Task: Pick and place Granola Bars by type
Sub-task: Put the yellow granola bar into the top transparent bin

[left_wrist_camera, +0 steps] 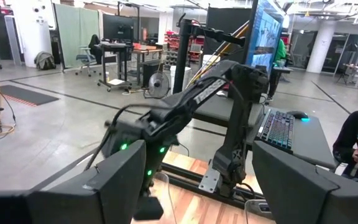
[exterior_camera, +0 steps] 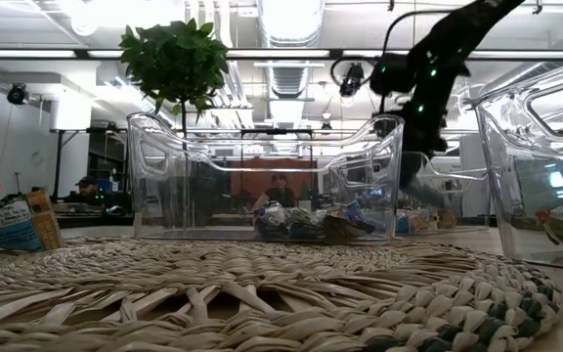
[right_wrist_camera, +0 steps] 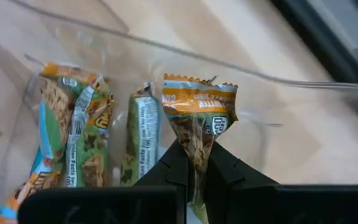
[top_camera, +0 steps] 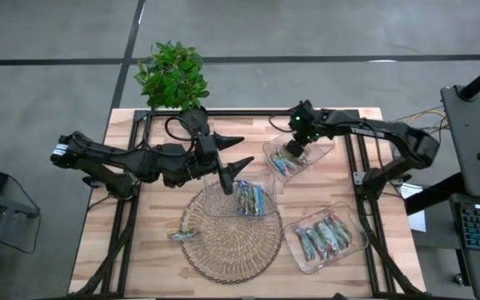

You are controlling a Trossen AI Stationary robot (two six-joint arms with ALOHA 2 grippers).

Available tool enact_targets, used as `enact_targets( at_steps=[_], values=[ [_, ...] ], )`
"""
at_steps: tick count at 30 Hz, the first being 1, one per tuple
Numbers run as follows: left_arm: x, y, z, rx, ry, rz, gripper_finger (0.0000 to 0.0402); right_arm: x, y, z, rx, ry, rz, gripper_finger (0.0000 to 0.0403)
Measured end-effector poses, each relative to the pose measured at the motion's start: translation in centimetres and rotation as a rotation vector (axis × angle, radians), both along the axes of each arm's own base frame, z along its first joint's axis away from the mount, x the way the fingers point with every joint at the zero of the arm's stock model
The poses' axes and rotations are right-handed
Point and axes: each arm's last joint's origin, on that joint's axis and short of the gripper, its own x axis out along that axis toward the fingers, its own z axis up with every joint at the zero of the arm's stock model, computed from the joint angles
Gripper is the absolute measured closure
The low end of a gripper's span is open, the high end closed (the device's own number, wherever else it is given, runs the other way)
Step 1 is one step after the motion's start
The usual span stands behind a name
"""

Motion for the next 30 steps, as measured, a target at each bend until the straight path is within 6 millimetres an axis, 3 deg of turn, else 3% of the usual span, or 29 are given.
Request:
enact_targets(
  at_steps=[8, 13, 23, 30],
  values=[
    [0.0, 0.0, 0.0, 0.0, 0.0, 0.0, 0.0127, 1.4, -0.7, -3.5, 0.107, 0.078, 0.014, 0.0392],
    [-0.1, 0.0, 0.1, -0.01, -0.008, -0.002, 0.0127, 1.5, -0.8, -4.0, 0.134, 0.081, 0.018, 0.0378],
    [-0.2, 0.0, 0.2, -0.012, -0.01, -0.003, 0.0127, 1.4, -0.6, -0.7, 0.064, -0.011, 0.024, 0.0279],
    [-1.6, 0.2, 0.6, 0.041, 0.043, -0.007, 0.0127, 1.3, 1.3, 3.8, 0.077, -0.194, 0.071, 0.0243]
  ],
)
